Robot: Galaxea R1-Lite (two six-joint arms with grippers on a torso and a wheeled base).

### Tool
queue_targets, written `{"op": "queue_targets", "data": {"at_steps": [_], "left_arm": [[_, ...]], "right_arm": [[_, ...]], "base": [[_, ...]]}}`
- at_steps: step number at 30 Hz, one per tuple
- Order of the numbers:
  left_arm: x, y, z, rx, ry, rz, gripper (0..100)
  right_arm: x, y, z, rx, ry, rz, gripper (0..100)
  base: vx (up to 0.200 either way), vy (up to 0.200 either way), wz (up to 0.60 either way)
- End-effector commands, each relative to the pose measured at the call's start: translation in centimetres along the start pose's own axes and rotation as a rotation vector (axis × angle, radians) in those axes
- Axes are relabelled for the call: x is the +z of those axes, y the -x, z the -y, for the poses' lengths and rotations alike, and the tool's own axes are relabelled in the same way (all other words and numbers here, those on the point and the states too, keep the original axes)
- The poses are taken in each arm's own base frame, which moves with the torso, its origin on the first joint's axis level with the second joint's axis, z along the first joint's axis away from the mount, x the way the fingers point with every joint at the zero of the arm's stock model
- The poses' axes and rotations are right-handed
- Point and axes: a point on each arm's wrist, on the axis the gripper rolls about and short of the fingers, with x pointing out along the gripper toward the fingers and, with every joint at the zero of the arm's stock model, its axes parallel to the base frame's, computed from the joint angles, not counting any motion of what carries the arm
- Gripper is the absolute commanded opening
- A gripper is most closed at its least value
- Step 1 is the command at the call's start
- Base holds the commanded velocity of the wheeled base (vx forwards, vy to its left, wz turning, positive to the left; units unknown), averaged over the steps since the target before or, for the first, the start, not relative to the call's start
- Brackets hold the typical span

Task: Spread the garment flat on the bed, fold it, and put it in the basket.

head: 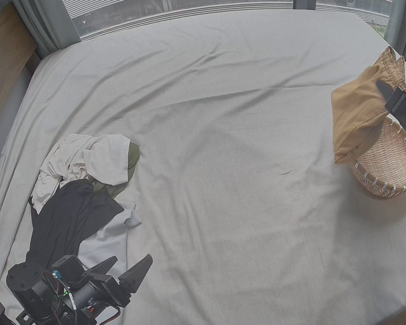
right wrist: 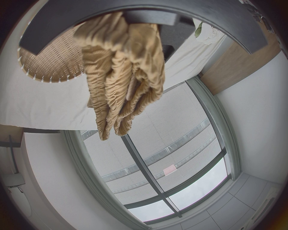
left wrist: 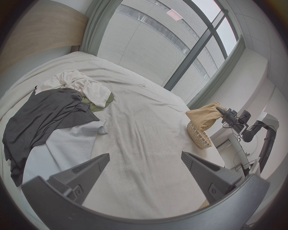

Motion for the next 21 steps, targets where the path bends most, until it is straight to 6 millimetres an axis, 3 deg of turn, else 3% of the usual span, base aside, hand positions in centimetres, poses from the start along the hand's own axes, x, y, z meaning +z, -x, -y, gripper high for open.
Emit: {"op": "queue_targets", "data": {"at_steps": [1, 10, 11, 21], "left_arm": [[-0.3, 0.3, 0.0, 0.004, 0.002, -0.017, 100], [-0.3, 0.3, 0.0, 0.004, 0.002, -0.017, 100], [-0.3, 0.3, 0.0, 0.004, 0.002, -0.017, 100], [-0.2, 0.4, 0.0, -0.001, 0.002, -0.012, 100]], "right_arm": [[0.5, 0.3, 1.4, -0.04, 0.015, 0.006, 0], [0.2, 0.9, 3.5, -0.081, 0.028, -0.034, 0], [0.1, 1.0, 3.6, -0.081, 0.027, -0.041, 100], [0.1, 3.8, 5.2, -0.145, 0.069, -0.096, 100]], "base": [[0.0, 0.0, 0.0], [0.0, 0.0, 0.0], [0.0, 0.0, 0.0], [0.0, 0.0, 0.0]]}}
